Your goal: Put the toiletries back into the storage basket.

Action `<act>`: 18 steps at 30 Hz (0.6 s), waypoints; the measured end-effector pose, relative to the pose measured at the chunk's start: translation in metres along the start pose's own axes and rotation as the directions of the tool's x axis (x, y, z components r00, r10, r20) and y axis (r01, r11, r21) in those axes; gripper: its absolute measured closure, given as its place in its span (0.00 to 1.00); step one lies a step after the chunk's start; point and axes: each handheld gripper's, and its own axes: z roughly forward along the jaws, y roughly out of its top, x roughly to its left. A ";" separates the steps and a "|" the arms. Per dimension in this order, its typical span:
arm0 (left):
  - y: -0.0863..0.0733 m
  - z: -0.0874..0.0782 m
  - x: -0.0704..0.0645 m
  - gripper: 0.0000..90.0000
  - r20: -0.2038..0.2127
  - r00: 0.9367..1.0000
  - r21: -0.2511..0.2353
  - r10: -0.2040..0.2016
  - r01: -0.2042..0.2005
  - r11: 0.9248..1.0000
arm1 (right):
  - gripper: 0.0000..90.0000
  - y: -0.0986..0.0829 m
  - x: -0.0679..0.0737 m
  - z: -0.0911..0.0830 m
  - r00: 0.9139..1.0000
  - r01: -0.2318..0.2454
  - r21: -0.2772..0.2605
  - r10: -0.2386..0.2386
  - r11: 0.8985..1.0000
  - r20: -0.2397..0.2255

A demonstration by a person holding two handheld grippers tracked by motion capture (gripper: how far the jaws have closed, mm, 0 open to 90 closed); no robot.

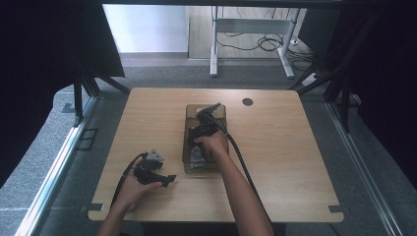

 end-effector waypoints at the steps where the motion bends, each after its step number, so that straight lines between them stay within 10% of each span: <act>1: 0.000 0.000 0.000 0.27 -0.001 1.000 0.001 -0.001 0.001 1.000 | 0.51 -0.001 -0.001 -0.001 1.000 -0.006 0.007 0.006 1.000 -0.012; 18: 0.000 0.002 -0.001 0.27 -0.004 1.000 0.002 0.003 -0.003 1.000 | 0.48 -0.006 0.002 -0.038 0.993 0.113 -0.053 -0.111 0.992 0.040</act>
